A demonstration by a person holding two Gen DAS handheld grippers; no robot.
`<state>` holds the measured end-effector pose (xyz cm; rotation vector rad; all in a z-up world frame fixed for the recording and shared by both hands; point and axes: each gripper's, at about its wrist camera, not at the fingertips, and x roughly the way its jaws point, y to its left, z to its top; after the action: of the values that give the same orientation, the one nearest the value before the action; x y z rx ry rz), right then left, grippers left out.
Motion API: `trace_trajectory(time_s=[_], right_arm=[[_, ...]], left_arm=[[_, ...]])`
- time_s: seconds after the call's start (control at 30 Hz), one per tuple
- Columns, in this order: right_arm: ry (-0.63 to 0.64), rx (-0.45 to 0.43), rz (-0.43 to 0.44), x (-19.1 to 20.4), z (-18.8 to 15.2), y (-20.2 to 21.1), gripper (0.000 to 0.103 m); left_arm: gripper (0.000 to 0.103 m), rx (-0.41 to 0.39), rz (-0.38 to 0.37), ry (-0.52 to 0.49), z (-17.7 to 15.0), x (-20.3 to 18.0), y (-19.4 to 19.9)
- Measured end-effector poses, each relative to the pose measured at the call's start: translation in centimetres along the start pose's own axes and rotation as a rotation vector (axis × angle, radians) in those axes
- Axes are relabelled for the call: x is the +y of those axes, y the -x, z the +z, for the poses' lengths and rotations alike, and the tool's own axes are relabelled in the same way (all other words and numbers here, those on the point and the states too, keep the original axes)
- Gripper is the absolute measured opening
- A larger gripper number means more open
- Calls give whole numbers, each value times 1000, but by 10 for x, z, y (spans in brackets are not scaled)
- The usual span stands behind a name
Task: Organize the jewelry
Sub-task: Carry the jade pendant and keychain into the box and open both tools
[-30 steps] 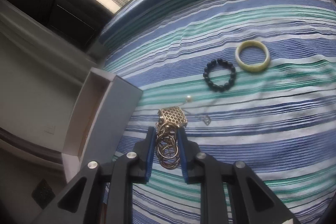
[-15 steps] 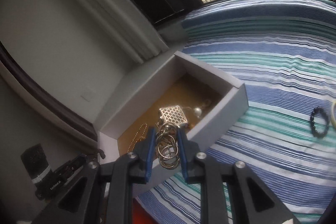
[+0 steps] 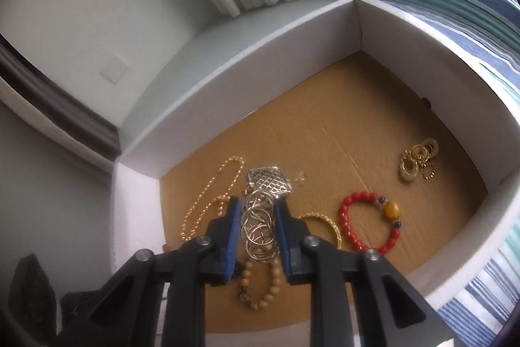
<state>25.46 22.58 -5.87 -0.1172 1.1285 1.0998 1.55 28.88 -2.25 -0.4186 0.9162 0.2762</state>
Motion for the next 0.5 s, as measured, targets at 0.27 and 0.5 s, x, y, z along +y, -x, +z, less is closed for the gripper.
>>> trace_trajectory(time_s=[0.27, 0.5], right_arm=[[73, -193, -89, -11, -8, 54, 36], [163, -347, -284, -53, -111, 131, 52]], left_arm=[[58, -74, 50, -39, -2, -18, 13], [70, -114, -80, -131, -6, -77, 26]])
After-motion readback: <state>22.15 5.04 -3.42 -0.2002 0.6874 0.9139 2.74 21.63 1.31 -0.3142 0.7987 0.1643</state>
